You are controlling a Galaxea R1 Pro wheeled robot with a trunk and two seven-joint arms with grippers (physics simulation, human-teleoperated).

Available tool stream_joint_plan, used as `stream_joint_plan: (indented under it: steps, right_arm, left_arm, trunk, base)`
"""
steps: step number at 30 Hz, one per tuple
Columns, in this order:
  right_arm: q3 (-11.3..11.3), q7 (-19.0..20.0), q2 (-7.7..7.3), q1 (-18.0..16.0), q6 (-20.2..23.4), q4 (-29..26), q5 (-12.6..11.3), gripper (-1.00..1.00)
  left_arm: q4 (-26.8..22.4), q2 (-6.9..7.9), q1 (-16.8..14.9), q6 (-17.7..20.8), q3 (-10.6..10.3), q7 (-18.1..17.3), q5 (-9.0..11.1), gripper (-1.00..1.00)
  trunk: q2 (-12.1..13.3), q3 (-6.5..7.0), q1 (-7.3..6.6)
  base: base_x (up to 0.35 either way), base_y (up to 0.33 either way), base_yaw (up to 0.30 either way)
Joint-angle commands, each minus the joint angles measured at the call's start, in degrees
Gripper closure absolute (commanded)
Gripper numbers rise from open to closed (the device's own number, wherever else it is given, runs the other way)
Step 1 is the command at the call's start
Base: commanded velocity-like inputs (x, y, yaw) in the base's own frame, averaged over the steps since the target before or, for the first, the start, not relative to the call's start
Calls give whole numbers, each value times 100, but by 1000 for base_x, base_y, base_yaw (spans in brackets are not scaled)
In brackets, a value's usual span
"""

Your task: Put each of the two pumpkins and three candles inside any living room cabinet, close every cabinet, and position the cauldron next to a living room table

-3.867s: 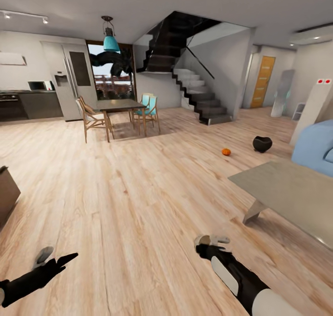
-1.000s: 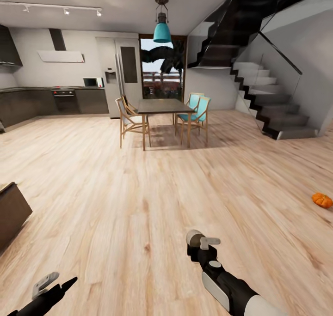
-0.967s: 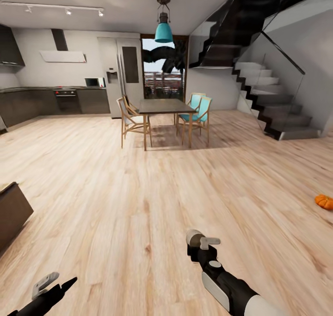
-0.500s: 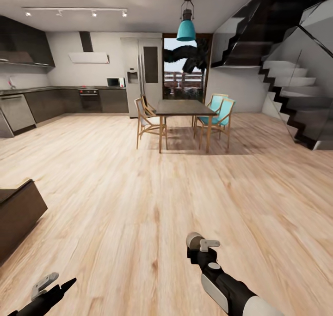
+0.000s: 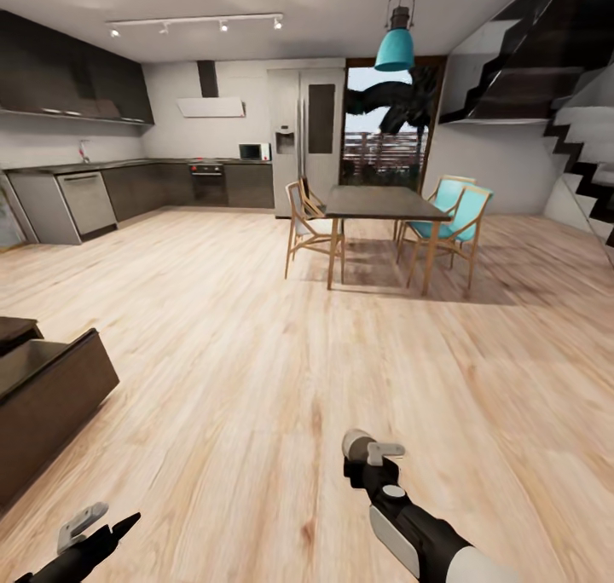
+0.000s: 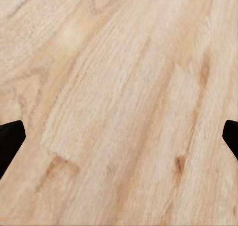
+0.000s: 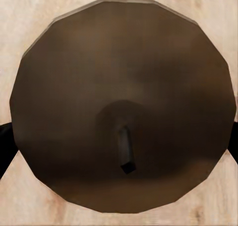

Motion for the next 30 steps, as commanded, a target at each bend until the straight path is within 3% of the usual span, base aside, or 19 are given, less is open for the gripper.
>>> stream_joint_plan:
  steps: [1, 9, 16, 30]
  right_arm:
    - [48, -45, 2, -9, -2, 21, -20, 100]
    - [81, -45, 14, -9, -4, 79, -9, 100]
    - [212, -50, 30, -9, -130, 88, -27, 100]
    - [220, -45, 53, -9, -160, 141, -25, 100]
  left_arm:
    - [1, -1, -3, 58, 18, -21, 49, -100]
    - [1, -1, -3, 58, 18, -21, 49, -100]
    - [1, -4, -3, 58, 17, -21, 49, -100]
    - [1, -6, -3, 58, 18, -19, 49, -100]
  trunk:
    - [-2, -5, 2]
    - [-2, -5, 2]
    - [-2, -5, 2]
    - [-2, -5, 2]
  base:
    - [343, 0, 275]
    - [335, -54, 275]
    - [303, -185, 275]
    - [287, -199, 275]
